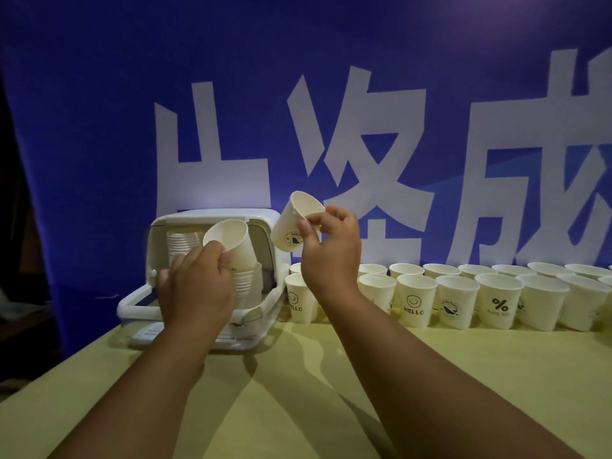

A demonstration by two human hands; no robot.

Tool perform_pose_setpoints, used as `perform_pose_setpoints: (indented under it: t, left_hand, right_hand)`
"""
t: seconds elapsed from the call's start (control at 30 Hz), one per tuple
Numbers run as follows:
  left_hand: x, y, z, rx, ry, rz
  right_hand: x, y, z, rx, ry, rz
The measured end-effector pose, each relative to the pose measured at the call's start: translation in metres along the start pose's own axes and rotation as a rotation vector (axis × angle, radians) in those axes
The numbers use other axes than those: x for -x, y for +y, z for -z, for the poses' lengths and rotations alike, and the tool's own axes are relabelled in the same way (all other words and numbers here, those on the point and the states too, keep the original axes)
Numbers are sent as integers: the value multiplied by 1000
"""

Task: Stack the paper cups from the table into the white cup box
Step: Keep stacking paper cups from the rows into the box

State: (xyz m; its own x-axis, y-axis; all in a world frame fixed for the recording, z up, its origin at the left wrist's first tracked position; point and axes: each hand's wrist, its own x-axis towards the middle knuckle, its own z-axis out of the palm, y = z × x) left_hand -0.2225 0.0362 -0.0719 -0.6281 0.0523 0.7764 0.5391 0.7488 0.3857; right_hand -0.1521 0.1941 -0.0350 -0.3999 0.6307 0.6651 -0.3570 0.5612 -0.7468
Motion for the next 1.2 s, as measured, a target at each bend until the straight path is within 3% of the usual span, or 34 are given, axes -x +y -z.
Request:
perform_pose_setpoints:
  t: [0.2, 0.4, 0.6, 0.73, 0.93, 1.07, 1.2]
  left_hand:
    - [-5, -7, -2, -172, -159, 0]
    - [2, -11, -7, -75, -347, -73]
    - [5, -1, -9, 176, -350, 34]
    - [6, 0, -7, 283, -267, 54]
    - [6, -4, -7, 232, -198, -79]
    - [3, -8, -11, 236, -226, -78]
    - [1, -13, -15, 201, -235, -27]
  right_hand:
    - [2, -3, -1, 16, -63, -8]
    - [3, -5, -2, 63, -142, 38]
    - [8, -5, -12, 88, -185, 55]
    - [13, -4, -19, 142, -230, 120]
    - [21, -5, -21, 274, -398, 251]
    - [28, -8, -19, 187, -499, 132]
    - [32, 0, -19, 312, -604, 147]
